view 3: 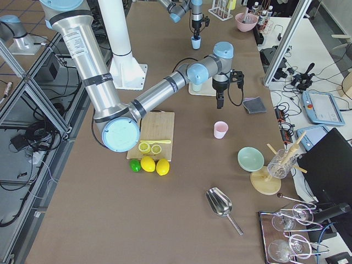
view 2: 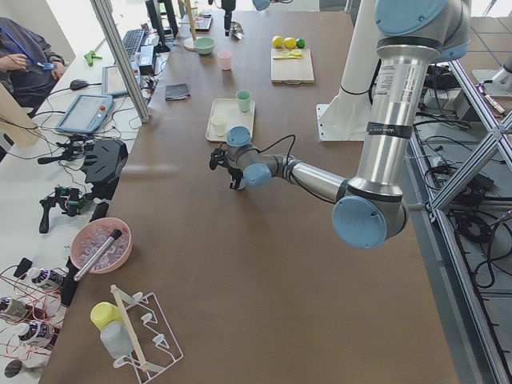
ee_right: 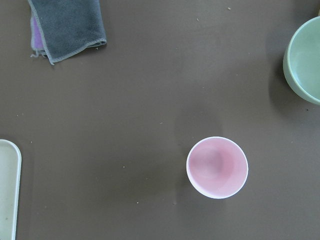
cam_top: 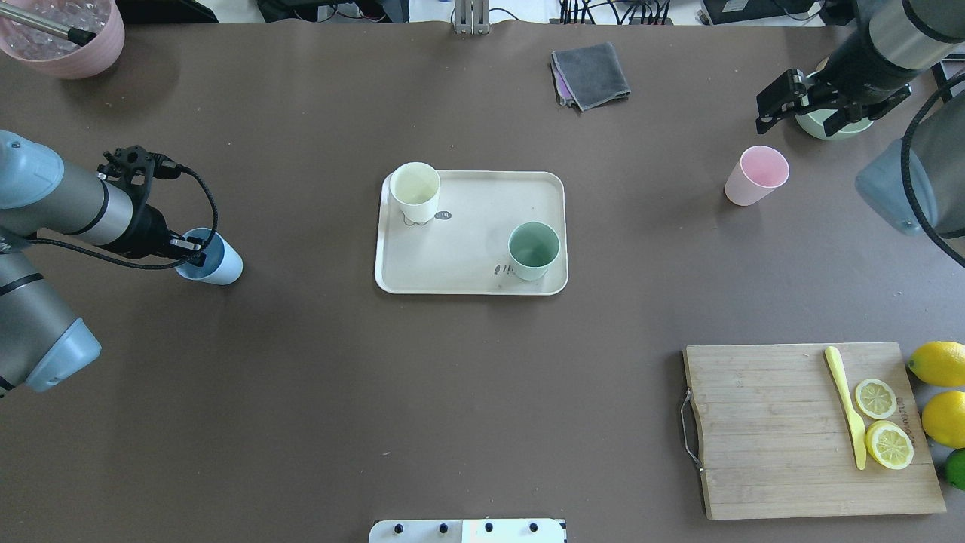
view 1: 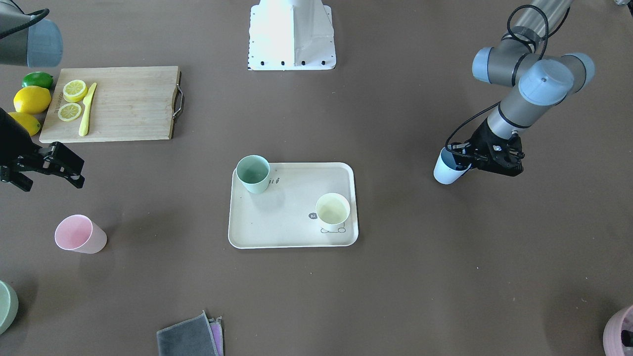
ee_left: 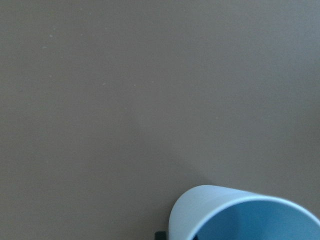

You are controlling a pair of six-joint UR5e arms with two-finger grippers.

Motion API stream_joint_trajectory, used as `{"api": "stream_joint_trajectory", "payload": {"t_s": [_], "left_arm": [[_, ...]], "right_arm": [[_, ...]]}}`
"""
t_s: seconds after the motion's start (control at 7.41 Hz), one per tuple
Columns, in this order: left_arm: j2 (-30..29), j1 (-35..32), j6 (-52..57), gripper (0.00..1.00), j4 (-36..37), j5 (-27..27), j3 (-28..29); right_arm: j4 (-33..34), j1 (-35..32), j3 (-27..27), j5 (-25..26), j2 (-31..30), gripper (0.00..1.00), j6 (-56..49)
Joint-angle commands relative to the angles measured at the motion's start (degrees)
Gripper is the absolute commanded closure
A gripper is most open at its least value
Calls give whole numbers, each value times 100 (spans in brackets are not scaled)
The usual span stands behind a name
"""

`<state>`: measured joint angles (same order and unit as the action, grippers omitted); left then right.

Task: Place all cups on tray

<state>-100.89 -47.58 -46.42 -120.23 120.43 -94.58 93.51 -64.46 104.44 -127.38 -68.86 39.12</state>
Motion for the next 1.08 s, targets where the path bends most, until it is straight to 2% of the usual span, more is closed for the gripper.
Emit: {"api": "stream_joint_trajectory", "payload": {"t_s": [0.0, 0.13, 0.27, 0.54, 0.67, 0.94], "left_arm": [[-586, -23, -77, 100, 724, 15, -147], [-1007, -5, -156, 100, 1216, 15, -218], [-1490, 82, -696, 100, 1482, 15, -193], [-2020, 564, -1331, 100, 1546, -55, -44], [-2440, 740, -1656, 100, 1546, -125, 288], [-2961, 1128, -1870, 100, 1503, -747, 877]], "right_arm": [[1, -5, 24, 11, -57, 0, 0], [-8, -5, 24, 29, -153, 0, 0], [-8, -5, 15, 38, -276, 0, -122], [-8, -49, -72, 47, -470, 0, -631], [-8, -110, -203, 64, -488, 0, -886], [1, -259, -441, 47, -471, 0, -1230]]}}
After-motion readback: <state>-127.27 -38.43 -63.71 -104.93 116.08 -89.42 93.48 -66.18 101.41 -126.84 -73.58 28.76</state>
